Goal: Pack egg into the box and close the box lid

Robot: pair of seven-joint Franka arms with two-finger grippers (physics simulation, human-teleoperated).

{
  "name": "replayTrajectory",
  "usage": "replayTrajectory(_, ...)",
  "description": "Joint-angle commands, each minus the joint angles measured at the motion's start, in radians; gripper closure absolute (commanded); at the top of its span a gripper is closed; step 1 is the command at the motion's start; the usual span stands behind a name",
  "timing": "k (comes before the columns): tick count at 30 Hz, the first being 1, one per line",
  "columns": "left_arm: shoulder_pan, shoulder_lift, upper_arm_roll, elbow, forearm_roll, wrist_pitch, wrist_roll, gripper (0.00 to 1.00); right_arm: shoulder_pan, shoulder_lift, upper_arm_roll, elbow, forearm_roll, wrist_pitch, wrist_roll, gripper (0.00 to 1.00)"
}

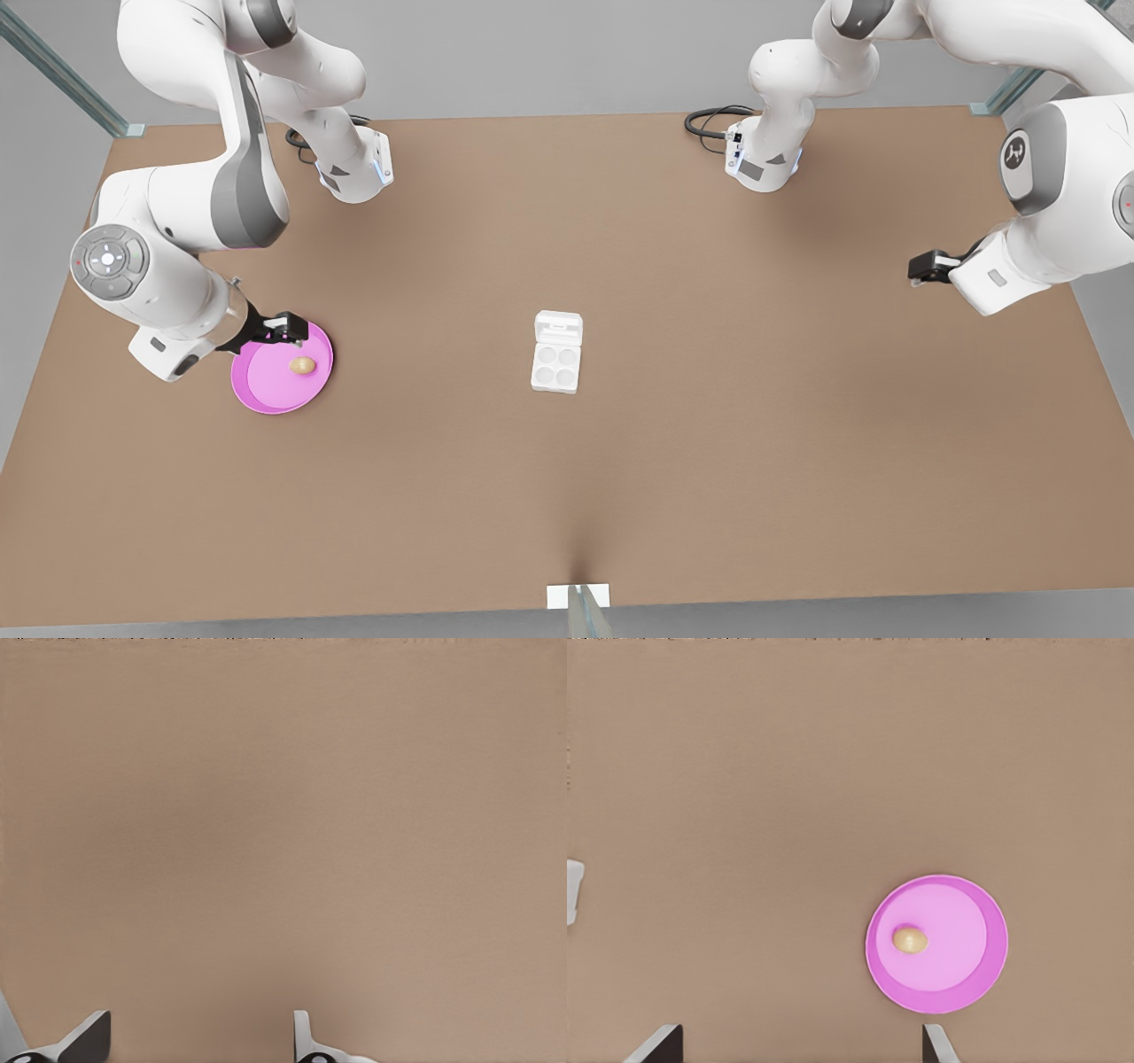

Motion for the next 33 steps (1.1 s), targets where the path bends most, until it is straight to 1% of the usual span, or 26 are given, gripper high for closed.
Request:
replayTrajectory(1,0.000,-0.001,0.000,0.002,0.000,0.017,0.062,0.00,0.009,-0.001,0.000,0.000,-0.003,0.011,0.015,0.00)
replayTrajectory(4,0.000,0.007,-0.001,0.000,0.002,0.017,0.062,0.00,0.009,0.034,0.002,-0.003,0.004,0.013,0.002,0.00)
replayTrajectory(6,0.000,0.011,-0.001,0.000,0.002,0.017,0.062,0.00,-0.005,0.100,0.000,-0.012,-0.004,0.003,0.004,0.00)
replayTrajectory(7,0.000,0.011,-0.001,0.000,0.000,0.017,0.062,0.00,-0.027,0.169,0.000,-0.013,-0.004,0.009,0.004,0.00)
replayTrajectory(9,0.000,0.011,-0.001,0.000,0.002,0.028,0.062,0.00,-0.045,0.220,0.000,-0.029,-0.009,0.131,-0.044,0.00)
replayTrajectory(10,0.000,0.013,-0.001,-0.001,0.003,0.042,0.062,0.00,-0.051,0.220,0.000,-0.090,-0.009,0.213,-0.059,0.00)
replayTrajectory(11,-0.014,-0.015,-0.001,-0.041,0.003,0.069,0.062,0.00,-0.080,0.220,0.000,-0.190,-0.009,0.373,-0.127,0.00)
replayTrajectory(12,-0.025,-0.099,0.000,-0.190,0.003,0.158,0.061,0.00,-0.108,0.222,0.000,-0.251,-0.007,0.482,-0.182,0.00)
replayTrajectory(15,-0.022,-0.081,0.000,-0.190,0.000,0.152,0.062,0.00,-0.163,0.214,0.000,-0.378,-0.009,0.648,-0.303,0.00)
replayTrajectory(16,-0.022,-0.079,0.000,-0.190,0.000,0.151,0.062,0.00,-0.183,0.206,0.001,-0.411,-0.009,0.663,-0.338,0.00)
replayTrajectory(18,-0.026,-0.079,0.000,-0.190,0.002,0.147,0.062,0.00,-0.188,0.147,0.000,-0.521,-0.009,0.747,-0.380,0.00)
replayTrajectory(21,-0.028,-0.079,0.000,-0.190,0.002,0.140,0.062,0.00,-0.208,0.146,0.002,-0.598,-0.009,0.934,-0.398,0.00)
replayTrajectory(23,-0.034,-0.078,0.000,-0.190,0.002,0.140,0.062,0.00,-0.214,0.151,0.002,-0.599,-0.009,0.977,-0.400,0.00)
replayTrajectory(29,-0.034,-0.067,0.000,-0.190,0.002,0.141,0.062,0.00,-0.211,0.166,0.003,-0.612,0.002,0.979,-0.390,0.00)
replayTrajectory(32,-0.034,-0.067,0.000,-0.190,0.002,0.141,0.062,0.00,-0.212,0.154,0.003,-0.705,0.002,0.980,-0.390,0.00)
replayTrajectory(33,-0.034,-0.067,0.000,-0.190,0.002,0.141,0.062,0.00,-0.215,0.119,0.003,-0.736,0.002,0.982,-0.392,0.00)
